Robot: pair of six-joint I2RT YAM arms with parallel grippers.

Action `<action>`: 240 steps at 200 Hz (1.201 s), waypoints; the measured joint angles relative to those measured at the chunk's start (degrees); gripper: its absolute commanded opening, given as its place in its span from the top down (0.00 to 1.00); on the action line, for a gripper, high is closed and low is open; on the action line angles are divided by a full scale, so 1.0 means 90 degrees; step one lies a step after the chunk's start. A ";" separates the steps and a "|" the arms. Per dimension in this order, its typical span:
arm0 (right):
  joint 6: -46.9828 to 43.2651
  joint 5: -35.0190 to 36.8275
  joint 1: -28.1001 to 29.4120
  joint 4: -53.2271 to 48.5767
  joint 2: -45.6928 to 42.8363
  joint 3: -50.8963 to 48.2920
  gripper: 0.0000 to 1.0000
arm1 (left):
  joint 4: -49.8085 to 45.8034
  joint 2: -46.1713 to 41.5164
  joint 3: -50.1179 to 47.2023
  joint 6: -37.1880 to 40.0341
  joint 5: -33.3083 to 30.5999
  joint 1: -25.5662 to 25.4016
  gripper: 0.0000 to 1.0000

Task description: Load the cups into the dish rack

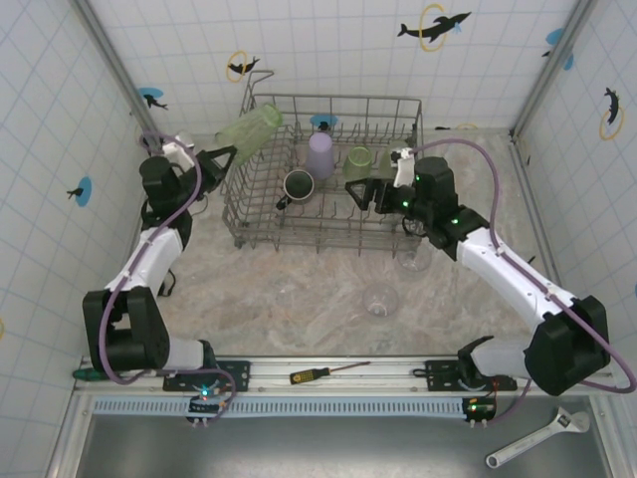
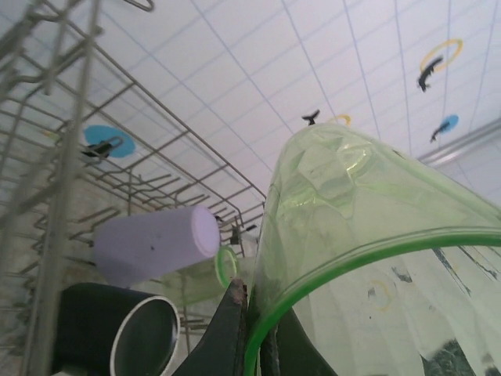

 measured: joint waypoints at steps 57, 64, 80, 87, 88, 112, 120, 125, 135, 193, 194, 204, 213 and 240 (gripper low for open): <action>0.0665 -0.0850 0.0000 0.0906 0.0381 0.0274 0.00 | -0.0376 0.0248 0.0289 0.0338 0.0389 -0.0522 1.00; 0.0738 -0.0916 0.0000 0.1015 0.0423 0.0321 0.00 | -0.0403 0.0279 0.0340 0.0359 0.0406 -0.0573 1.00; 0.0986 -0.1064 -0.0002 0.1345 0.0510 0.0389 0.00 | -0.0427 0.0338 0.0423 0.0406 0.0444 -0.0685 1.00; 0.1107 -0.1129 -0.0002 0.1501 0.0554 0.0408 0.00 | -0.0447 0.0364 0.0461 0.0430 0.0449 -0.0746 1.00; 0.1122 -0.1137 0.0000 0.1513 0.0559 0.0408 0.00 | -0.0452 0.0372 0.0469 0.0432 0.0449 -0.0760 1.00; 0.1540 -0.1297 -0.0002 0.2030 0.0835 0.0520 0.00 | -0.0464 0.0517 0.0627 0.0476 0.0469 -0.0996 1.00; 0.1690 -0.1324 -0.0002 0.2157 0.0942 0.0566 0.00 | -0.0469 0.0578 0.0682 0.0486 0.0469 -0.1081 1.00; 0.1775 -0.1331 0.0000 0.2242 0.1010 0.0593 0.00 | -0.0469 0.0607 0.0709 0.0495 0.0469 -0.1122 1.00; 0.1955 -0.1338 0.0000 0.2404 0.1127 0.0631 0.00 | -0.0474 0.0663 0.0760 0.0500 0.0469 -0.1205 1.00; 0.3135 -0.1090 -0.0036 0.3548 0.1649 0.0758 0.00 | -0.0442 0.0901 0.0843 0.0619 0.0454 -0.1537 1.00; 0.3164 -0.1081 -0.0039 0.3572 0.1656 0.0758 0.00 | -0.0442 0.0903 0.0843 0.0619 0.0454 -0.1540 1.00; 0.3422 -0.0979 -0.0061 0.3823 0.1736 0.0758 0.00 | -0.0440 0.0937 0.0843 0.0641 0.0430 -0.1581 1.00; 0.3631 -0.0896 -0.0085 0.3966 0.1792 0.0758 0.00 | -0.0403 0.0974 0.0843 0.0644 0.0362 -0.1600 1.00; 0.4109 -0.0495 -0.0119 0.4199 0.1943 0.0758 0.00 | -0.0321 0.1066 0.0845 0.0644 0.0260 -0.1625 1.00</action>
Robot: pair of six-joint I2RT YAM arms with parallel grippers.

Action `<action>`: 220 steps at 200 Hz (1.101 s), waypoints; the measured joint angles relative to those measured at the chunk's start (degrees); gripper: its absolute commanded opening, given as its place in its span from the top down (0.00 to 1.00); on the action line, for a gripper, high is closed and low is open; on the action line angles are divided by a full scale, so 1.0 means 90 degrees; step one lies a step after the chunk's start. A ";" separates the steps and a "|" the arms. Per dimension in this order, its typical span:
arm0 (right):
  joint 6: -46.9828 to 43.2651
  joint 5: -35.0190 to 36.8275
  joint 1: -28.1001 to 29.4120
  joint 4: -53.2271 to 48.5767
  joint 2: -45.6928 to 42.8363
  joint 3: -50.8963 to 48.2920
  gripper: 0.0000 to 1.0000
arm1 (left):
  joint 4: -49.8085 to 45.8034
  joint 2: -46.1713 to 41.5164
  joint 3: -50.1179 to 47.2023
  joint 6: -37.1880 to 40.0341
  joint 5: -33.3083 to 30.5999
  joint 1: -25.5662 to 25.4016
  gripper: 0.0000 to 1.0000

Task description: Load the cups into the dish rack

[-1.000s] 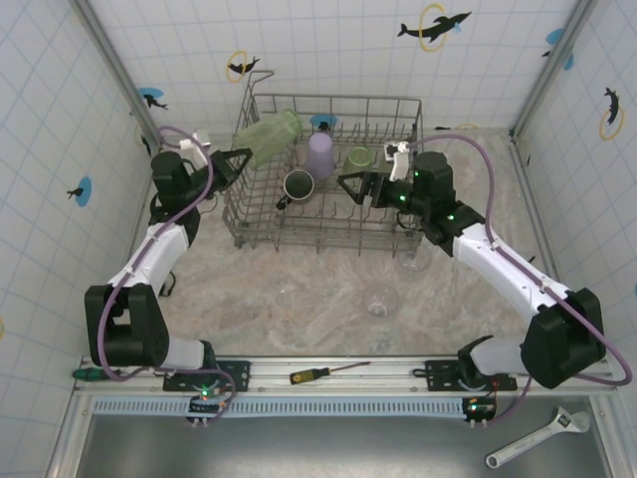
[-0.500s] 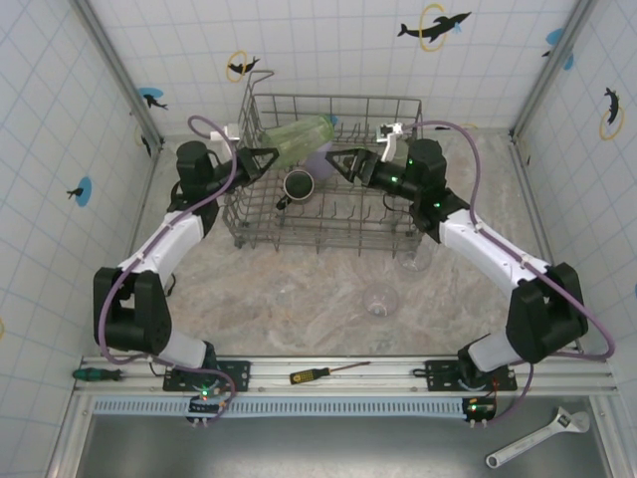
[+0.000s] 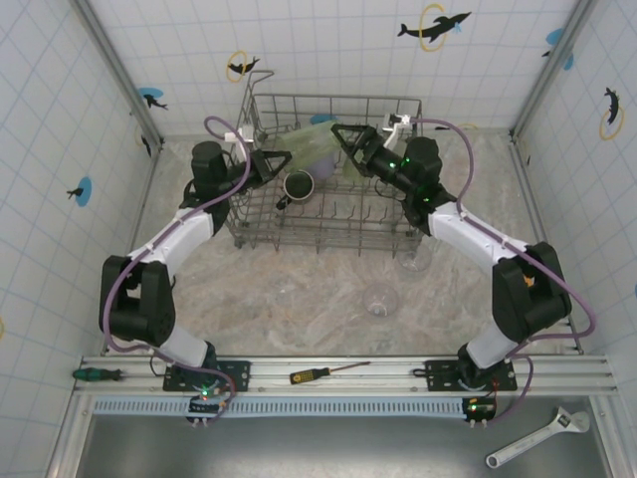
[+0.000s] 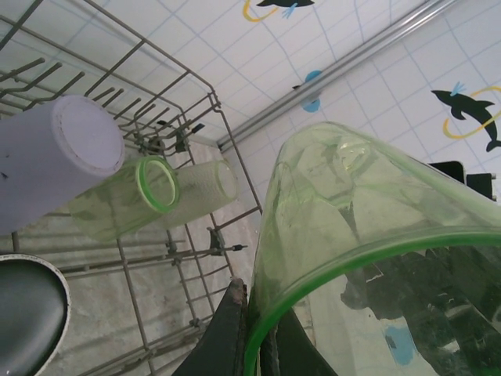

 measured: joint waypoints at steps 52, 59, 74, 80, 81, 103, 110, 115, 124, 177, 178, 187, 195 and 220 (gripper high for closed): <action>0.0680 0.0704 -0.0002 0.0078 0.0029 -0.0214 0.00 | 0.0206 0.0078 0.0075 -0.0002 -0.0058 -0.0083 1.00; 0.0772 0.0763 -0.0002 0.0073 0.0032 -0.0282 0.00 | 0.0223 0.0087 0.0097 -0.0002 -0.0053 -0.0090 1.00; 0.0942 0.0869 0.0007 0.0080 0.0034 -0.0401 0.00 | 0.0321 0.0109 0.0124 -0.0007 -0.0056 -0.0126 1.00; 0.1003 0.0906 0.0012 0.0078 0.0039 -0.0425 0.00 | 0.0359 0.0121 0.0129 -0.0007 -0.0051 -0.0131 1.00; 0.1008 0.0911 0.0015 0.0080 0.0039 -0.0425 0.00 | 0.0364 0.0124 0.0129 -0.0007 -0.0051 -0.0134 1.00; 0.1156 0.0967 0.0068 0.0158 0.0114 -0.0430 0.00 | 0.0491 0.0199 0.0129 -0.0024 -0.0041 -0.0189 1.00; 0.1195 0.0976 0.0083 0.0209 0.0155 -0.0430 0.00 | 0.0508 0.0228 0.0129 -0.0029 -0.0039 -0.0216 1.00; 0.1217 0.0979 0.0090 0.0245 0.0187 -0.0427 0.00 | 0.0508 0.0250 0.0129 -0.0029 -0.0036 -0.0236 1.00; 0.1258 0.0984 0.0102 0.0296 0.0253 -0.0418 0.00 | 0.0508 0.0287 0.0129 -0.0029 -0.0036 -0.0272 1.00; 0.1518 0.1032 0.0126 0.0566 0.0595 -0.0284 0.04 | 0.0556 0.0384 0.0129 -0.0032 -0.0056 -0.0440 1.00; 0.1528 0.1035 0.0126 0.0578 0.0610 -0.0272 0.04 | 0.0559 0.0384 0.0129 -0.0032 -0.0058 -0.0444 1.00; 0.1557 0.1037 0.0121 0.0631 0.0678 -0.0187 0.06 | 0.0578 0.0384 0.0129 -0.0032 -0.0056 -0.0459 1.00; 0.1588 0.1037 0.0121 0.0724 0.0750 -0.0121 0.08 | 0.0600 0.0384 0.0129 -0.0032 -0.0056 -0.0471 1.00; 0.1727 0.1030 0.0112 0.0981 0.0896 -0.0036 0.20 | 0.0607 0.0384 0.0129 -0.0034 -0.0051 -0.0500 1.00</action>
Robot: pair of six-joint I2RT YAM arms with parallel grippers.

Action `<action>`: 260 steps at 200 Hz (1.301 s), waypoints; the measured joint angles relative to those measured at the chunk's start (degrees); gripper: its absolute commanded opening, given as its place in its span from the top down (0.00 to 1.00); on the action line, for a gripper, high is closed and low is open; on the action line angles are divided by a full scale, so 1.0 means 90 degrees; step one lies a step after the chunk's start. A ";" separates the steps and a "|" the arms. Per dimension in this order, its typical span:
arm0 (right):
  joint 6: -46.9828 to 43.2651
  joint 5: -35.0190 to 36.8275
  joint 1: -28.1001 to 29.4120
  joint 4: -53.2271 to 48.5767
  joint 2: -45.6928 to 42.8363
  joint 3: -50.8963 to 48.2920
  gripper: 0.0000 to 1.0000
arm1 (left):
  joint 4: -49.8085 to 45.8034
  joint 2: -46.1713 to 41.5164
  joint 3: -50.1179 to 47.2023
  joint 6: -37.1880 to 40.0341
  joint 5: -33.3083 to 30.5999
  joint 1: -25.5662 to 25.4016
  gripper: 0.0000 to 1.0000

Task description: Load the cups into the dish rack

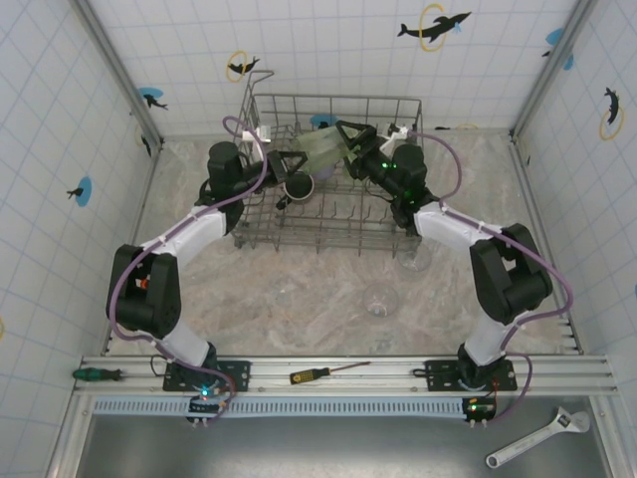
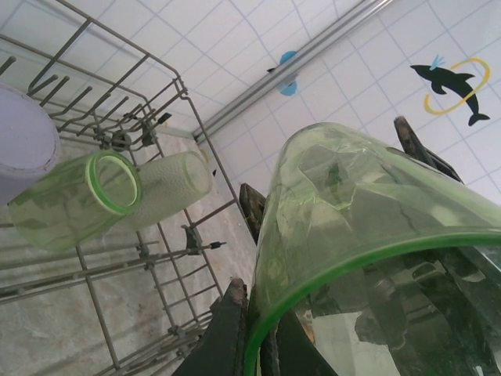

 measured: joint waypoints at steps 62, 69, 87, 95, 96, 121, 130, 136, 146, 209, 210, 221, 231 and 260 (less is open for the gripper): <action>0.0260 -0.0002 -0.0029 0.0449 0.0102 0.0012 0.41 | 0.0039 0.0007 0.0000 -0.0056 -0.0027 -0.0012 0.62; 0.0223 -0.0002 -0.0032 0.0452 0.0102 0.0012 0.42 | 0.0032 0.0007 0.0000 -0.0053 -0.0049 -0.0012 0.59; 0.0087 0.0002 -0.0056 0.0440 0.0100 0.0007 0.43 | -0.0012 -0.0002 0.0000 -0.0036 -0.0092 -0.0010 0.47; 0.0005 0.0005 -0.0075 0.0427 0.0100 0.0007 0.43 | -0.0061 -0.0022 -0.0002 -0.0002 -0.0136 -0.0012 0.43; 0.0000 0.0007 -0.0080 0.0423 0.0100 0.0007 0.43 | -0.0066 -0.0027 -0.0002 0.0015 -0.0148 -0.0010 0.43; -0.0374 0.0083 -0.0185 0.0233 0.0019 -0.0005 0.43 | -0.0223 -0.0199 -0.0053 0.0080 -0.0345 -0.0010 0.28; -0.0546 0.0138 -0.0216 0.0131 -0.0056 -0.0007 0.43 | -0.0279 -0.0277 -0.0068 0.0117 -0.0410 -0.0012 0.23; -0.0658 0.0172 -0.0245 0.0049 -0.0124 -0.0010 0.43 | -0.0306 -0.0338 -0.0073 0.0151 -0.0452 -0.0010 0.21; -0.0869 0.0233 -0.0272 -0.0100 -0.0255 -0.0007 0.43 | -0.0345 -0.0440 -0.0087 0.0202 -0.0515 -0.0010 0.16; -0.2820 0.0906 -0.0243 -0.1268 -0.1025 -0.0002 0.42 | -0.0882 -0.0896 -0.0158 0.0517 -0.0857 -0.0010 0.02; -0.2844 0.0916 -0.0240 -0.1273 -0.1030 -0.0002 0.42 | -0.0906 -0.0906 -0.0158 0.0529 -0.0867 -0.0010 0.02; -0.3264 0.1095 -0.0155 -0.1571 -0.1069 0.0053 0.42 | -0.1117 -0.0959 -0.0158 0.0629 -0.0981 -0.0010 0.02; -0.3614 0.1241 -0.0070 -0.1841 -0.1071 0.0148 0.42 | -0.1309 -0.0998 -0.0158 0.0716 -0.1112 -0.0010 0.02; -0.4551 0.1702 0.0160 -0.2448 -0.1071 0.0389 0.42 | -0.1756 -0.1078 -0.0158 0.0918 -0.1489 -0.0010 0.02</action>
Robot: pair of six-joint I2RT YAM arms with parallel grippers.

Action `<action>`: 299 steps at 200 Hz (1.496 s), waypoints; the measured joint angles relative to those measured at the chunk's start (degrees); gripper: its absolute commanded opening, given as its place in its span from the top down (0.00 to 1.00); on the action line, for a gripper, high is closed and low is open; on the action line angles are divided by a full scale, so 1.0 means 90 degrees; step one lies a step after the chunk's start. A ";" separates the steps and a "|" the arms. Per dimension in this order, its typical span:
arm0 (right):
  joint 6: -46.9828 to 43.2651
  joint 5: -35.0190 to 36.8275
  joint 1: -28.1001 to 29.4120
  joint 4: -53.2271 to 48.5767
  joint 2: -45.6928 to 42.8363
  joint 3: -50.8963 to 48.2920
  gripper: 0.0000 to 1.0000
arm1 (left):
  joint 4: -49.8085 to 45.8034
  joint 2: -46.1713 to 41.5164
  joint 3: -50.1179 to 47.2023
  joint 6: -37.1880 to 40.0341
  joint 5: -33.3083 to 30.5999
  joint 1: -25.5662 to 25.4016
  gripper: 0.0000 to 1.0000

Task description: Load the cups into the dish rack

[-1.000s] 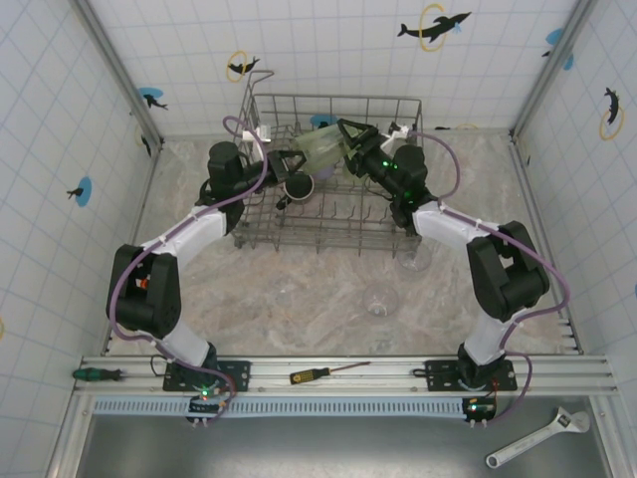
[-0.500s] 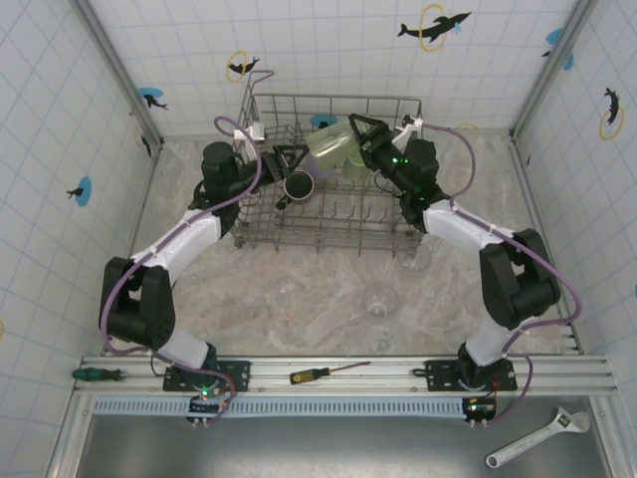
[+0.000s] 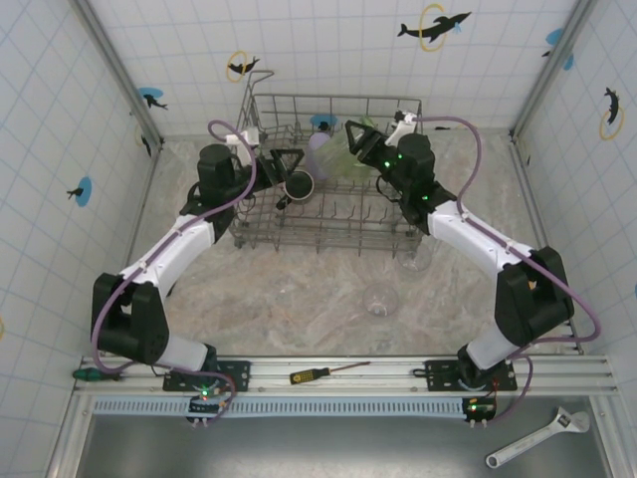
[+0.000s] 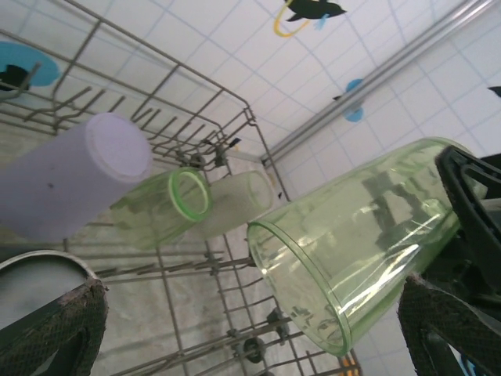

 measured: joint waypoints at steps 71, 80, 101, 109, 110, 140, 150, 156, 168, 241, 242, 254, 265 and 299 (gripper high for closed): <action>-0.1423 0.0848 0.0185 -0.0661 0.0012 0.0175 0.42 | -0.0933 -0.0155 0.0267 0.0464 -0.0782 0.0000 0.02; -0.1605 0.0954 0.0233 -0.0714 0.0036 0.0248 0.42 | -0.0981 -0.0228 0.0267 0.0447 -0.0821 0.0000 0.02; -0.1989 0.1146 0.0355 -0.0816 0.0143 0.0466 0.42 | -0.0991 -0.0398 0.0267 0.0396 -0.0862 0.0000 0.02; -0.2130 0.1205 0.0398 -0.0862 0.0199 0.0549 0.42 | -0.0979 -0.0464 0.0267 0.0364 -0.0865 0.0000 0.02; -0.2157 0.1226 0.0403 -0.0872 0.0209 0.0566 0.42 | -0.0979 -0.0469 0.0267 0.0362 -0.0865 0.0000 0.02; -0.2657 0.1450 0.0561 -0.0959 0.0498 0.0770 0.41 | -0.0986 -0.0719 0.0267 0.0279 -0.0937 -0.0002 0.02; -0.2812 0.1511 0.0612 -0.0976 0.0612 0.0806 0.41 | -0.1001 -0.0806 0.0267 0.0282 -0.0991 0.0000 0.02; -0.2907 0.1542 0.0639 -0.0981 0.0690 0.0818 0.41 | -0.1020 -0.0852 0.0267 0.0291 -0.1037 0.0000 0.02; -0.3062 0.1608 0.0670 -0.1008 0.0818 0.0821 0.41 | -0.1073 -0.0935 0.0267 0.0321 -0.1132 0.0000 0.02; -0.3776 0.1984 0.0690 -0.1003 0.1338 0.0821 0.41 | -0.1698 -0.1333 0.0204 0.0787 -0.1746 0.0000 0.02; -0.3784 0.1987 0.0690 -0.1001 0.1343 0.0821 0.41 | -0.1702 -0.1338 0.0202 0.0787 -0.1744 0.0000 0.02; -0.3852 0.2018 0.0687 -0.0950 0.1401 0.0821 0.41 | -0.1758 -0.1399 0.0202 0.0831 -0.1800 0.0000 0.02; -0.3905 0.2052 0.0690 -0.0879 0.1469 0.0821 0.41 | -0.1804 -0.1430 0.0202 0.0877 -0.1843 0.0000 0.02; -0.4034 0.2135 0.0687 -0.0714 0.1683 0.0821 0.41 | -0.1875 -0.1447 0.0100 0.0959 -0.1914 0.0000 0.02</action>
